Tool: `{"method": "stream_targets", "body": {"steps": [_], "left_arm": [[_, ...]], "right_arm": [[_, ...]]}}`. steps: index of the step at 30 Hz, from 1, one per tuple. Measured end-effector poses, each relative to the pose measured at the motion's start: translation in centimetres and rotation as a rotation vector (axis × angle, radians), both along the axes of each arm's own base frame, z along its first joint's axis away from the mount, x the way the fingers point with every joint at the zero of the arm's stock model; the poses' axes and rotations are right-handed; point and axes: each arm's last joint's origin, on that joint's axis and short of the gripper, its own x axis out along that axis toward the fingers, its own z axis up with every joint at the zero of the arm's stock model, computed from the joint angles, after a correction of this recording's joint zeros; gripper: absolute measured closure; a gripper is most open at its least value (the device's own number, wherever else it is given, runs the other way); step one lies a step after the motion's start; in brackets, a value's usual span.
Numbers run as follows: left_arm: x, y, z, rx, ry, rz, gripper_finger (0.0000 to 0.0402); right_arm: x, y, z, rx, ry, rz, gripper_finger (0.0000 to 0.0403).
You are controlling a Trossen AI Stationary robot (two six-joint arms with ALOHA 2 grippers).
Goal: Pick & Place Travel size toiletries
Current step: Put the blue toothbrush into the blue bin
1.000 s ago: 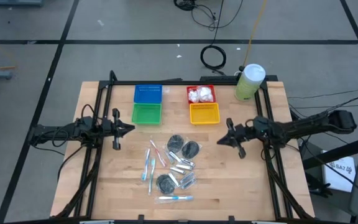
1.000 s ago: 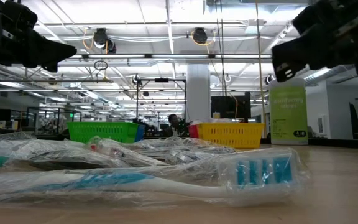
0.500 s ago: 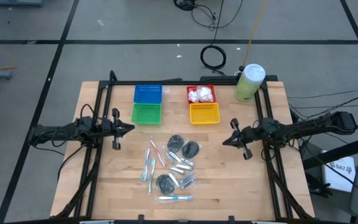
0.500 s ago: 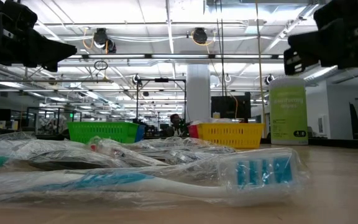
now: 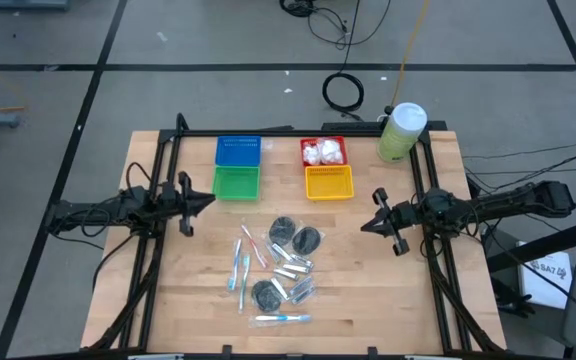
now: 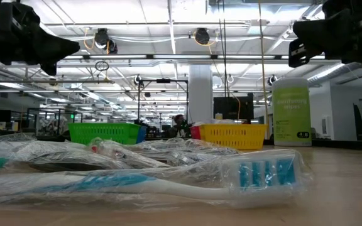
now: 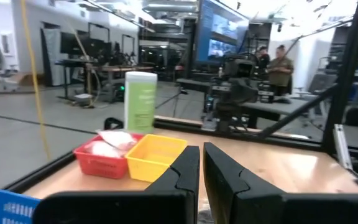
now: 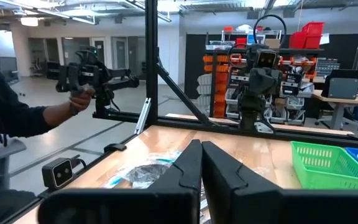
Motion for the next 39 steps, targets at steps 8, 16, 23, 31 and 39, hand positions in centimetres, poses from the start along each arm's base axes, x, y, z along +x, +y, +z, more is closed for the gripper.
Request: {"method": "stream_targets", "body": {"steps": [8, 16, 23, 31, 39], "left_arm": [[0.0, 0.2, -0.1, -0.019, 0.004, 0.071, 0.0378], [-0.1, 0.3, 0.5, -0.128, -0.015, 0.102, 0.0378], [1.8, -0.4, 1.2, -0.301, 0.405, 0.075, 0.0378], [7.8, -4.2, 4.3, -0.351, 0.819, -0.053, 0.037], [11.8, -7.6, 5.0, -0.733, 1.018, 0.08, 0.0266]], "right_arm": [[0.0, 0.0, 0.0, 0.001, 0.001, 0.0, 0.0403], [0.0, 0.0, 0.0, 0.001, 0.002, 0.001, 0.0403], [0.0, 0.0, 0.0, 0.001, 0.002, 0.001, 0.0403], [0.0, 0.0, -0.1, 0.001, 0.002, 0.001, 0.0403], [0.0, 0.0, -0.1, 0.001, 0.003, 0.002, 0.0403]]}}
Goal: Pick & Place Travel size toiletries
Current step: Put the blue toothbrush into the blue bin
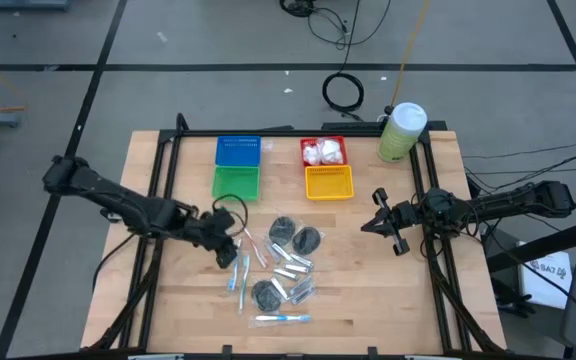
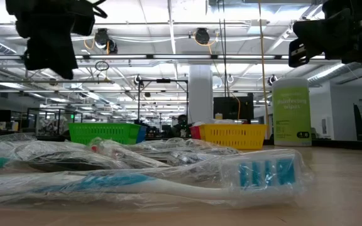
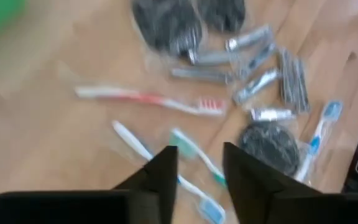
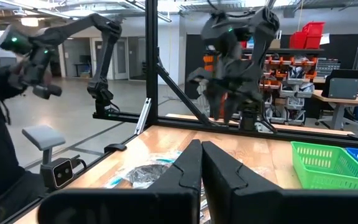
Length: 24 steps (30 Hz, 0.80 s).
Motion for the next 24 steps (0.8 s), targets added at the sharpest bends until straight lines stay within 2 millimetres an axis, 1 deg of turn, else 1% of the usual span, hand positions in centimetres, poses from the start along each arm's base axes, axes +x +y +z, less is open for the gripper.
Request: {"method": "stream_targets", "body": {"steps": [4, 6, 8, 12, 18, 21, 24], "left_arm": [[1.0, -1.2, -2.0, -0.068, 0.094, 0.058, 0.0204], [1.4, -1.5, -3.3, -0.083, 0.163, 0.086, 0.0185], [1.8, -1.8, -4.4, -0.072, 0.212, 0.096, 0.0175], [2.4, -1.9, -6.5, -0.058, 0.298, 0.127, 0.0176], [3.0, -1.6, -8.6, -0.057, 0.39, 0.179, 0.019], [3.2, -1.4, -9.4, -0.053, 0.433, 0.196, 0.02], [2.8, -1.3, -9.8, -0.033, 0.496, 0.189, 0.0211]], "right_arm": [[0.0, 0.0, 0.0, 0.0, 0.0, 0.0, 0.0403], [0.0, 0.0, 0.0, 0.0, 0.0, 0.0, 0.0403], [0.0, 0.0, 0.0, 0.0, 0.0, 0.0, 0.0403], [0.0, 0.0, 0.0, 0.0, 0.0, 0.0, 0.0403], [0.0, 0.0, 0.0, 0.0, 0.0, 0.0, 0.0403], [0.0, 0.0, 0.0, 0.0, 0.0, 0.0, 0.0403], [0.0, 0.0, 0.0, 0.0, 0.0, 0.0, 0.0403]]}}
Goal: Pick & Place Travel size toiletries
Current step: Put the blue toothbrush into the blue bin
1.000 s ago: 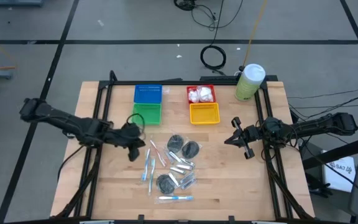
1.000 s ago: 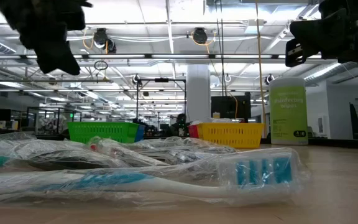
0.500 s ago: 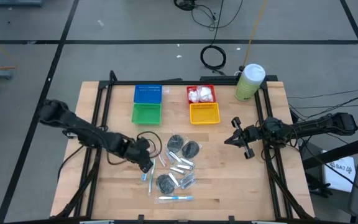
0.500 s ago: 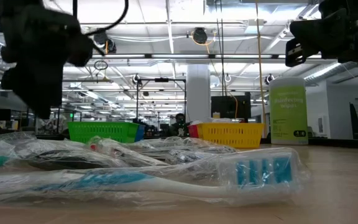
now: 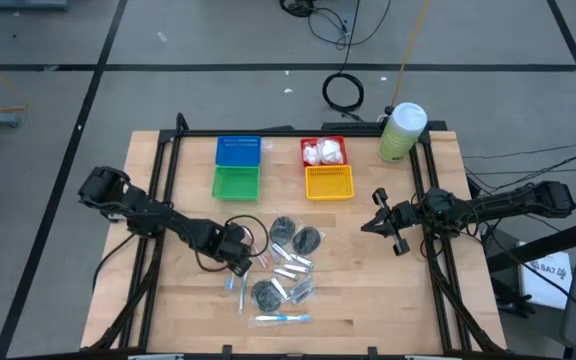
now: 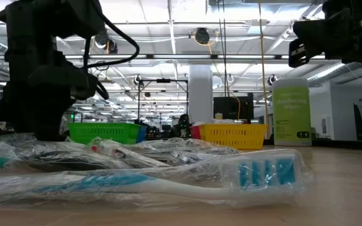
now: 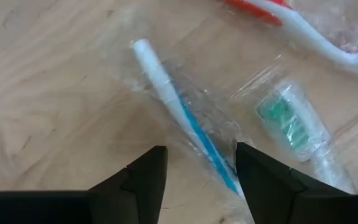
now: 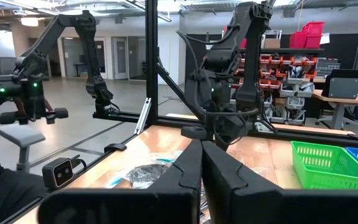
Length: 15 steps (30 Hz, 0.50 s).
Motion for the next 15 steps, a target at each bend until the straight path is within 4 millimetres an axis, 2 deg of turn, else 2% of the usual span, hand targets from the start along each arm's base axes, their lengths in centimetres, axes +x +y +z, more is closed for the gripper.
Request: {"method": "stream_targets", "body": {"steps": [6, 15], "left_arm": [[-0.95, 0.41, -0.14, 0.056, 0.091, 0.041, 0.0242], [-0.74, 0.43, -0.2, 0.091, 0.055, 0.049, 0.0327]], "right_arm": [[0.0, 0.0, -0.01, 0.0, 0.001, 0.0, 0.0403], [0.0, 0.0, 0.0, 0.0, 0.0, 0.0, 0.0403]]}}
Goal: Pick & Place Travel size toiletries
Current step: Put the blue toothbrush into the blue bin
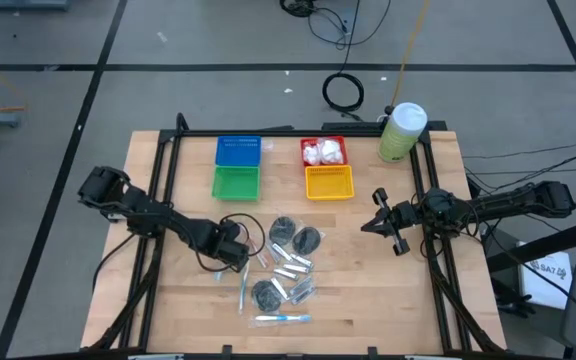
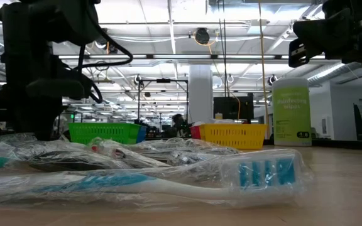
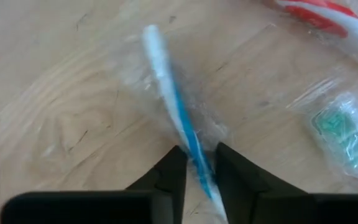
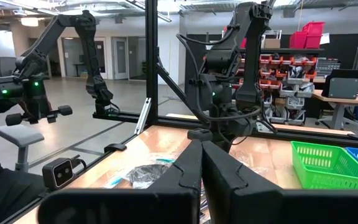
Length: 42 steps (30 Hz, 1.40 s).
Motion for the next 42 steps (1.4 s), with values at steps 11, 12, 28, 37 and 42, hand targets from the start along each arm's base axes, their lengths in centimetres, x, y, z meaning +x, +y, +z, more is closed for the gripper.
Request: {"method": "stream_targets", "body": {"steps": [11, 12, 28, 37, 42], "left_arm": [[0.5, -0.1, 0.7, -0.001, -0.1, -0.102, 0.0393], [0.4, 0.0, 1.0, 0.0, -0.108, -0.103, 0.0395], [-2.1, 1.9, 9.2, 0.274, -0.472, -0.277, 0.0395], [-3.9, 5.0, 13.1, 0.751, -0.529, -0.305, 0.0376], [-3.8, 6.9, 14.4, 1.031, -0.418, -0.317, 0.0394]], "right_arm": [[0.0, 0.0, 0.0, 0.0, 0.0, 0.0, 0.0403], [0.0, 0.0, 0.0, 0.0, 0.0, 0.0, 0.0403], [0.0, 0.0, 0.0, 0.0, 0.0, 0.0, 0.0403], [0.0, 0.0, 0.0, 0.0, 0.0, 0.0, 0.0403], [0.0, 0.0, 0.0, 0.0, 0.0, 0.0, 0.0403]]}}
